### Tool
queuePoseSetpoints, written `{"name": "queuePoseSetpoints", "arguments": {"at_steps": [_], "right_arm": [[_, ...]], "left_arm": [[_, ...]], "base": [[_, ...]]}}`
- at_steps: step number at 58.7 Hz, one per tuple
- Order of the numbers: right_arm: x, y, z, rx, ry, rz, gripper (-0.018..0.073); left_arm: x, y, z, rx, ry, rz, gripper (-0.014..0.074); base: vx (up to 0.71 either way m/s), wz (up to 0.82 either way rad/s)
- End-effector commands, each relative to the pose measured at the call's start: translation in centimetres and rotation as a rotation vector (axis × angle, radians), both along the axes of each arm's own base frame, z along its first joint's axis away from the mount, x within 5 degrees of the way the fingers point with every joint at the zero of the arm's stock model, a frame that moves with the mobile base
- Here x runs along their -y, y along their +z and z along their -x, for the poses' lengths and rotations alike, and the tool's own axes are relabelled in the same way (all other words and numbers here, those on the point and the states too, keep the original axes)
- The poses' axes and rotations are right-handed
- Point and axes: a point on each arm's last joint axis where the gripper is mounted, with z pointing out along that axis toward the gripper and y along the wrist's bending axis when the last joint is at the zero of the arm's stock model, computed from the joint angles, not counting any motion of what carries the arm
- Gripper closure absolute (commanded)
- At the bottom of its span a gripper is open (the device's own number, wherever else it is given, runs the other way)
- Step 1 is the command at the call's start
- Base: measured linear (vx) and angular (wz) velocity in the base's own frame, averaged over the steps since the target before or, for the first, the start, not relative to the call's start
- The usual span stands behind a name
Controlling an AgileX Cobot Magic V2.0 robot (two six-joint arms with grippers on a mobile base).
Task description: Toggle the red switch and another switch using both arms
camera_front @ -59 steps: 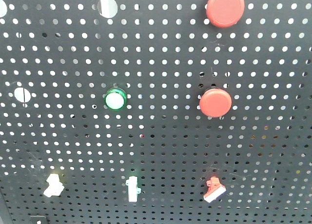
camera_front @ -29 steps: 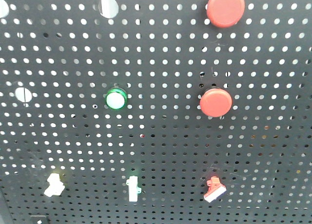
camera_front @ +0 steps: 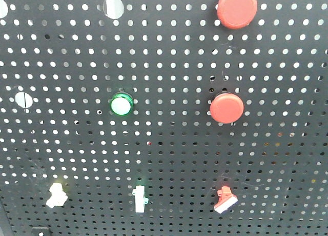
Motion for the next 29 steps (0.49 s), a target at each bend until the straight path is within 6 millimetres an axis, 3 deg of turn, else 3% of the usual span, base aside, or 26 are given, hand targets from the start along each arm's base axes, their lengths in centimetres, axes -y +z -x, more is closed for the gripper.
{"name": "queuePoseSetpoints", "arguments": {"at_steps": [1, 29], "right_arm": [[0.11, 0.98, 0.1, 0.029, -0.014, 0.013, 0.0566], [0.1, 0.98, 0.11, 0.029, -0.012, 0.013, 0.0566]], "left_arm": [[-0.03, 0.11, 0.05, 0.071, 0.003, 0.022, 0.0594], [-0.03, 0.11, 0.05, 0.072, 0.003, 0.021, 0.0594]], "base": [[0.0, 0.0], [0.0, 0.0]]}}
